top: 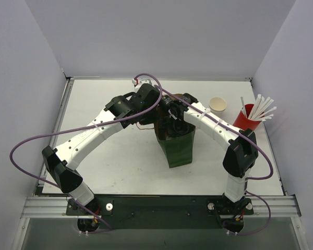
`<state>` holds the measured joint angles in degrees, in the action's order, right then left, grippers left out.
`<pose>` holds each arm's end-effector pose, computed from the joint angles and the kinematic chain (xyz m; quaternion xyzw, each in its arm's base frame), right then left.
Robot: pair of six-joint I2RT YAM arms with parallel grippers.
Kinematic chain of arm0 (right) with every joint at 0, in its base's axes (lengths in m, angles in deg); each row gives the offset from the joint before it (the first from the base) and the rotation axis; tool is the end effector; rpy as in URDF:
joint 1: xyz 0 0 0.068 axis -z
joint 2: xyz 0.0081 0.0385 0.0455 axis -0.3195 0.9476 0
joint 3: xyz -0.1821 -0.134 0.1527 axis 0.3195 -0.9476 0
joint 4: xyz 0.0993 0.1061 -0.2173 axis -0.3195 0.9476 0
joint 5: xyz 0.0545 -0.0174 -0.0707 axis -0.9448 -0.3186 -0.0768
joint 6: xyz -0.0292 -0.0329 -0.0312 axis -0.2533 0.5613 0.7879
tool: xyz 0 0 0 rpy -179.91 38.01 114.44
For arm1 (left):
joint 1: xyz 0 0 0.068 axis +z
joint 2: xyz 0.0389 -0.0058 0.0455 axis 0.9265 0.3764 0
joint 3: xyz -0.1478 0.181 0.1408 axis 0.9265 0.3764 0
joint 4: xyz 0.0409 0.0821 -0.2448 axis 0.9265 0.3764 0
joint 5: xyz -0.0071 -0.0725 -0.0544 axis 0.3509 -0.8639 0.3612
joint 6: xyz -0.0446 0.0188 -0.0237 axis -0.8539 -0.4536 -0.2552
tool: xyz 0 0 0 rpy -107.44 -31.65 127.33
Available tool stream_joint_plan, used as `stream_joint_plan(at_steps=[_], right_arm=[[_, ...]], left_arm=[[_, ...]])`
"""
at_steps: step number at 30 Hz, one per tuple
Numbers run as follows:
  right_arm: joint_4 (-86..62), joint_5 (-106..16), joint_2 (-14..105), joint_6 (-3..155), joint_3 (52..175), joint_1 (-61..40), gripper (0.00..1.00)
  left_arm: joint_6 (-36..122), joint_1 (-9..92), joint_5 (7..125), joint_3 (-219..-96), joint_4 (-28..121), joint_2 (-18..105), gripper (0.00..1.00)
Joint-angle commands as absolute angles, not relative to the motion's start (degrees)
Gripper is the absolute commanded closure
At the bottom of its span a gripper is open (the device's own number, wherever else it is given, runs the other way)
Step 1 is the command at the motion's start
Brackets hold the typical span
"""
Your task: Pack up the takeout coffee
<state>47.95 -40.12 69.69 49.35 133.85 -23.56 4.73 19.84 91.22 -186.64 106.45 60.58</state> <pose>0.2794 0.2553 0.2864 -0.0793 0.9805 0.1254 0.1291 0.2332 -0.2438 0.3904 -0.0681 0.9259 -0.1690 0.3310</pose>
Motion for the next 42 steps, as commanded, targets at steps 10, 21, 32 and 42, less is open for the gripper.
stream_joint_plan(at_steps=[10,21,32,42], right_arm=[[50.3,-38.2,68.1,47.3,139.0,-25.5,0.11],[50.3,-38.5,66.5,46.9,141.9,-25.5,0.11],[48.9,-40.3,65.5,46.4,140.7,-25.2,0.11],[47.6,-40.8,63.7,46.6,136.6,-23.6,0.11]], left_arm=[[5.8,19.3,90.0,-188.9,107.7,61.2,1.0],[6.3,19.4,90.3,-188.6,108.3,61.4,1.0],[6.6,19.4,91.2,-188.2,108.8,60.8,1.0],[7.2,19.8,92.1,-187.3,109.1,59.7,1.0]])
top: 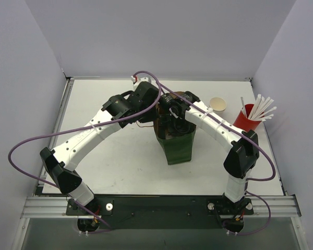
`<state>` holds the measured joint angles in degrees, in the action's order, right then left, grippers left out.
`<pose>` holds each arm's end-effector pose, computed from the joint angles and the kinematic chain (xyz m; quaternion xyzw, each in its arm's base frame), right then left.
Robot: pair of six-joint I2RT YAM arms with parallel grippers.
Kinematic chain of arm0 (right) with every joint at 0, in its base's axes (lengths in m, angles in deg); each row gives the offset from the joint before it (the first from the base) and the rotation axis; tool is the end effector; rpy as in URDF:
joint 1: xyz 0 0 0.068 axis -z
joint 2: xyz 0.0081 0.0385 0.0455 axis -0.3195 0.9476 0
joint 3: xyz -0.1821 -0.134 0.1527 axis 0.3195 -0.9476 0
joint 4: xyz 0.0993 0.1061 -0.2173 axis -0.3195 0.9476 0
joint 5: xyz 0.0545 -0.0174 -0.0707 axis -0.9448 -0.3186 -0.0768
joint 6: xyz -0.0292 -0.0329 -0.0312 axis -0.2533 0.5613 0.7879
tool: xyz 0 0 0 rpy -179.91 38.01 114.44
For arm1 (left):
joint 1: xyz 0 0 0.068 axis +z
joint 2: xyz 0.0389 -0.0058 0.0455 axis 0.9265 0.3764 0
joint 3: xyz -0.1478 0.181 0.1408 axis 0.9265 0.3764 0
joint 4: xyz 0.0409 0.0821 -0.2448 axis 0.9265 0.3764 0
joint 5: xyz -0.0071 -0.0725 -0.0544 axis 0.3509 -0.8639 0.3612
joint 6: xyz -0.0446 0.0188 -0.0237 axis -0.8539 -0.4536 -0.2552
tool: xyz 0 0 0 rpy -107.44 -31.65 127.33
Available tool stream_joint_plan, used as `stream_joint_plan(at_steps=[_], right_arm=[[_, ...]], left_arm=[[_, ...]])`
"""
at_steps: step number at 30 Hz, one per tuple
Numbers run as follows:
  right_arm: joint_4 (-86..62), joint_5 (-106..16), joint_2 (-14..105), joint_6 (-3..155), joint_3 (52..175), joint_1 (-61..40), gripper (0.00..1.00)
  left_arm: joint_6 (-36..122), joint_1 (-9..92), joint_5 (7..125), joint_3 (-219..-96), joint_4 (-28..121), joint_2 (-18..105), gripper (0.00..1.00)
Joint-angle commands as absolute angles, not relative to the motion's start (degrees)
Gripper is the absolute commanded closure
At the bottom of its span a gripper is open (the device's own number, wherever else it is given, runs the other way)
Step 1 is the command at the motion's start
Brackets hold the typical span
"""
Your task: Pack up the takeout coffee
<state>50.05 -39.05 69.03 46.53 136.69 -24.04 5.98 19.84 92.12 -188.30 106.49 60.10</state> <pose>0.2761 0.2556 0.3034 -0.0576 0.9799 0.1296 0.1406 0.2315 -0.2411 0.4020 -0.0633 0.9189 -0.1735 0.3485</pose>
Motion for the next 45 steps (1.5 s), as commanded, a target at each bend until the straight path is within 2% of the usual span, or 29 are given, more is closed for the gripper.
stream_joint_plan(at_steps=[1,18,31,45], right_arm=[[47.5,-40.9,63.6,46.6,136.5,-23.6,0.11],[45.6,-42.9,60.9,47.2,131.4,-20.0,0.1],[46.5,-44.0,63.7,45.5,138.9,-22.8,0.1],[48.9,-42.9,62.8,45.5,141.6,-22.9,0.1]], left_arm=[[7.4,19.8,92.2,-187.4,109.3,59.8,1.0],[8.2,19.7,92.8,-188.0,110.3,60.2,1.0],[8.5,19.1,92.3,-190.3,110.2,61.8,1.0],[8.5,19.0,92.0,-190.1,109.8,62.4,1.0]])
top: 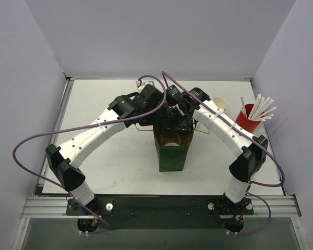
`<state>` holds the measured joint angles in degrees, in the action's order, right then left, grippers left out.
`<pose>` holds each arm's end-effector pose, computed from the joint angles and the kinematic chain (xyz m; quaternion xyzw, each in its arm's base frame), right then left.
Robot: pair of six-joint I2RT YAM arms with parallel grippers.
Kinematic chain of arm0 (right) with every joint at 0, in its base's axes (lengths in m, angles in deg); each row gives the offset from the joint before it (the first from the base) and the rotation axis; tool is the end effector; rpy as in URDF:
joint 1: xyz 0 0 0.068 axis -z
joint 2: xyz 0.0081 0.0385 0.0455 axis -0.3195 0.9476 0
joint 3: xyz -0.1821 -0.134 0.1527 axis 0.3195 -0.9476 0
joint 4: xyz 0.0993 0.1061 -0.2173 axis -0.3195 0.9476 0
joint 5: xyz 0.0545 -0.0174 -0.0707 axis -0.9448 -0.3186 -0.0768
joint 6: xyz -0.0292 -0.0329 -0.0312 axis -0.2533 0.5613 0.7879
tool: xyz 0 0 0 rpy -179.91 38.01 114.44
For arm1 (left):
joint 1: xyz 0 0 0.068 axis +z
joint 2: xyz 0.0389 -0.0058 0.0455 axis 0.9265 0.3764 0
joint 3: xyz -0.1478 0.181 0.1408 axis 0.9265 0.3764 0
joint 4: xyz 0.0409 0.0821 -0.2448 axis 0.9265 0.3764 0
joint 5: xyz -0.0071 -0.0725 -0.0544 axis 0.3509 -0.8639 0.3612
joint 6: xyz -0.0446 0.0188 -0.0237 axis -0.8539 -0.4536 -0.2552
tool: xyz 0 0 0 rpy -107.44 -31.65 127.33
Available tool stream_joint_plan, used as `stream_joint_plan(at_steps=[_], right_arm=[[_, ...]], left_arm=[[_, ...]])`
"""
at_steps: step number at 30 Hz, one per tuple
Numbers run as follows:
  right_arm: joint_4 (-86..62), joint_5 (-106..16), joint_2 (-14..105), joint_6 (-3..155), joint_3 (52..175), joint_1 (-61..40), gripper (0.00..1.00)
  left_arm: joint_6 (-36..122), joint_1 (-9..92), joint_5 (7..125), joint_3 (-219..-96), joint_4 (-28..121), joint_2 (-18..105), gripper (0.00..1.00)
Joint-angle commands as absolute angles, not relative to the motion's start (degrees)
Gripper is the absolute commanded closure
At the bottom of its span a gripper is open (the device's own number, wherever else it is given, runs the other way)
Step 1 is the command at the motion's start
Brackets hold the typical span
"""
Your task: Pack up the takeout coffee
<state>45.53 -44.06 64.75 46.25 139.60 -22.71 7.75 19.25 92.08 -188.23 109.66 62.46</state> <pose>0.2754 0.2475 0.3492 -0.0565 0.9540 0.2226 0.1925 0.2336 -0.2488 0.3847 -0.0369 0.9365 -0.1348 0.3215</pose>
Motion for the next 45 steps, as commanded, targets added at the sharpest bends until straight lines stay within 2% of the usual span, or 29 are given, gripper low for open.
stream_joint_plan(at_steps=[1,31,41,44,45], right_arm=[[49.1,-42.9,62.8,45.5,141.6,-22.9,0.1],[52.1,-40.7,58.3,45.4,143.8,-22.8,0.11],[53.5,-41.2,55.6,45.0,150.4,-22.7,0.1],[54.1,-40.0,54.7,44.9,153.4,-22.6,0.1],[54.1,-39.6,54.4,45.0,154.0,-22.5,0.1]], left_arm=[[8.6,19.1,92.0,-190.1,109.8,62.5,1.0],[8.2,19.6,91.8,-189.2,109.7,61.9,1.0],[9.7,20.3,89.2,-188.4,107.8,61.3,1.0],[10.5,20.6,87.2,-188.4,106.5,61.1,0.97],[10.6,20.7,87.0,-188.4,106.1,60.9,0.91]])
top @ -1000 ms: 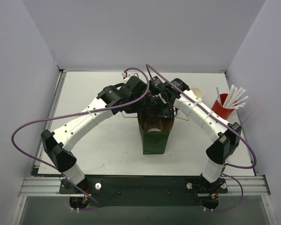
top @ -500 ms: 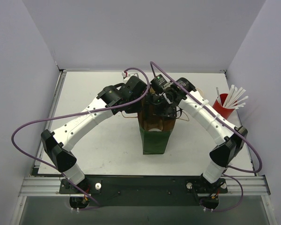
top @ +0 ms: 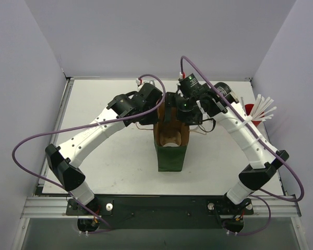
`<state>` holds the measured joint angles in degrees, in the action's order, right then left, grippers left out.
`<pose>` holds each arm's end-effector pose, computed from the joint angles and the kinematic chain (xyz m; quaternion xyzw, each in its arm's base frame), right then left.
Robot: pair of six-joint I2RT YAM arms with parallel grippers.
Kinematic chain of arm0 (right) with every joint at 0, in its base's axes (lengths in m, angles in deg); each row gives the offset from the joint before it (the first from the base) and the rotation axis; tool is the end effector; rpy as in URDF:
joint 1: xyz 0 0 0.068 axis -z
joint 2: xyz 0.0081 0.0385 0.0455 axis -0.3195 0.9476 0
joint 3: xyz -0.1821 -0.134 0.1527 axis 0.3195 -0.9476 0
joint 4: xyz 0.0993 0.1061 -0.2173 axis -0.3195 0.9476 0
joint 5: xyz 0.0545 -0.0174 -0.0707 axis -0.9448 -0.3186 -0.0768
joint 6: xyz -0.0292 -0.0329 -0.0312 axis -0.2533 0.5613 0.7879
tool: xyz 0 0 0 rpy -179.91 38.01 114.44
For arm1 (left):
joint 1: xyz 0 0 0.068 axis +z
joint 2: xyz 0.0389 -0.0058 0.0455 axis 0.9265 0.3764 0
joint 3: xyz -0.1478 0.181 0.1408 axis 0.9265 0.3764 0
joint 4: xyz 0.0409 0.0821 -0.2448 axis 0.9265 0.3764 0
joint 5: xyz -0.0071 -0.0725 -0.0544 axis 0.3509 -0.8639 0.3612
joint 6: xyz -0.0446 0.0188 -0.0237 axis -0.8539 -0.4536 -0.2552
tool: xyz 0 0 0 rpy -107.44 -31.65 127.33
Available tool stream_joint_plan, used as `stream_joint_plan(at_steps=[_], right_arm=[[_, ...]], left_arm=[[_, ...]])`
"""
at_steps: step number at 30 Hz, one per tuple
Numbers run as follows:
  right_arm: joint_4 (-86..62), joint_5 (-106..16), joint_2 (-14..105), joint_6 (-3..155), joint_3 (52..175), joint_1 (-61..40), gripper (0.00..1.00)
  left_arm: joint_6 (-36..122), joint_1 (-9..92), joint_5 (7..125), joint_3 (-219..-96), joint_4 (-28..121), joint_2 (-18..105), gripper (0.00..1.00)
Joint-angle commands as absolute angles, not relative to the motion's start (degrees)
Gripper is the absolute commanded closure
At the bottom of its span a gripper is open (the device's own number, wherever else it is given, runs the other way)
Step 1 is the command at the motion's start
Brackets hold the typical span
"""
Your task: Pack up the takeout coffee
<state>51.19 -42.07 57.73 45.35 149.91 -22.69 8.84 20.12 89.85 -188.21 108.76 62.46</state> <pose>0.2419 0.2162 0.4364 -0.0462 0.9209 0.2711 0.2764 0.2374 -0.2473 0.3853 -0.0299 0.9368 -0.1479 0.3158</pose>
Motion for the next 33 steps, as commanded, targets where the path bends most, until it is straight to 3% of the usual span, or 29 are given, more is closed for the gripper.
stream_joint_plan(at_steps=[1,9,16,24,33], right_arm=[[54.3,-38.2,54.0,45.1,154.6,-22.4,0.1],[54.5,-28.6,46.2,46.0,148.0,-17.1,0.11],[53.1,-23.4,38.6,46.9,138.1,-9.7,0.11],[45.9,-17.6,34.0,51.1,127.4,0.2,0.16],[19.3,-9.9,33.8,64.2,115.5,7.1,0.3]], left_arm=[[10.7,20.7,86.4,-188.4,106.0,60.8,0.88],[12.2,22.2,82.5,-187.1,101.7,58.7,0.63],[13.1,23.1,80.2,-184.9,97.9,55.6,0.5],[14.0,23.9,75.5,-181.0,93.1,52.3,0.48],[16.0,25.1,72.0,-181.1,90.2,50.2,0.44]])
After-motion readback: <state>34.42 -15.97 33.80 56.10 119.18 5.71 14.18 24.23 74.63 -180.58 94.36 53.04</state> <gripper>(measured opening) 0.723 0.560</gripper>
